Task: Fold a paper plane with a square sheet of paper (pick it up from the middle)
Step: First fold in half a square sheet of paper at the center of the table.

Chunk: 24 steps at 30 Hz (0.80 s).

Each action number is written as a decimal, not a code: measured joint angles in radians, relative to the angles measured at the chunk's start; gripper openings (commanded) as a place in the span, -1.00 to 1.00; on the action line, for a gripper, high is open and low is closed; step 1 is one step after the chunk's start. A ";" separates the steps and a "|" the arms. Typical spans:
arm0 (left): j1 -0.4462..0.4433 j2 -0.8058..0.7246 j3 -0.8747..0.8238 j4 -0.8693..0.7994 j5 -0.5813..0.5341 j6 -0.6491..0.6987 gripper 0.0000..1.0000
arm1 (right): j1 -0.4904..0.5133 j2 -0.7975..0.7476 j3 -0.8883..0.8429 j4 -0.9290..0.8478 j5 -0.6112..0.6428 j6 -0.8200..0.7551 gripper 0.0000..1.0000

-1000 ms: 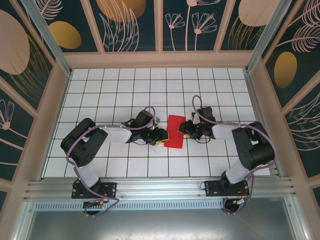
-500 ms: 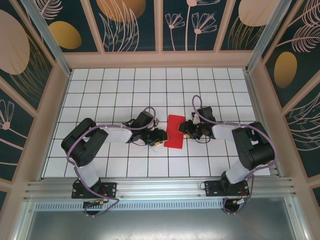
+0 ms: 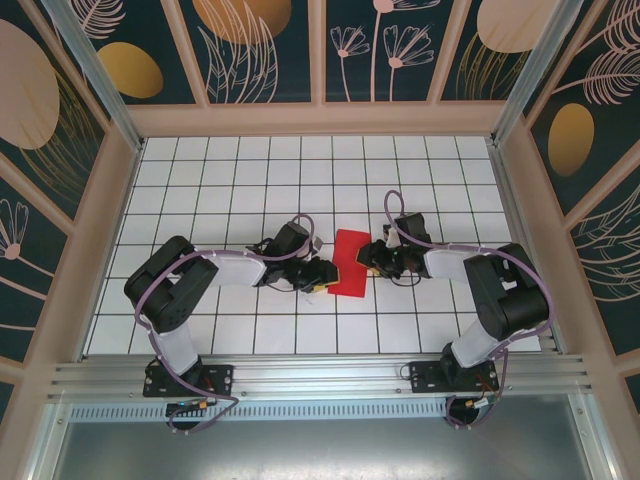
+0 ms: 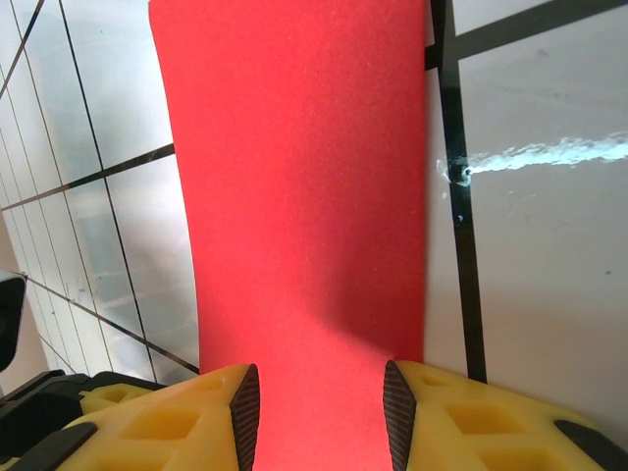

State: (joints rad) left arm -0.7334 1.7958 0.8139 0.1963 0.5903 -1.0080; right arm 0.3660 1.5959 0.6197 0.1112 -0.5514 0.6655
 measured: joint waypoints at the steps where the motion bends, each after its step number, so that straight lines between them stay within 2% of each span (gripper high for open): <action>1: 0.000 0.000 0.000 0.006 0.002 -0.004 -0.22 | 0.000 0.000 0.000 0.001 0.000 0.000 -0.16; 8: 0.000 0.014 0.012 0.058 -0.001 -0.024 -0.21 | 0.000 0.000 0.000 0.009 -0.004 0.000 -0.16; 17: 0.003 0.108 0.094 0.072 -0.036 -0.025 -0.15 | 0.000 0.000 0.000 0.013 -0.019 0.000 -0.16; 24: 0.053 0.113 0.108 0.094 -0.048 -0.018 -0.19 | -0.004 0.000 0.000 0.013 -0.024 -0.001 -0.16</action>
State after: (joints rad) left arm -0.6807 1.9087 0.9222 0.2901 0.5419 -1.0264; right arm 0.3622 1.5959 0.6193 0.1242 -0.5751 0.6647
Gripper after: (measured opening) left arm 0.417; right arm 0.420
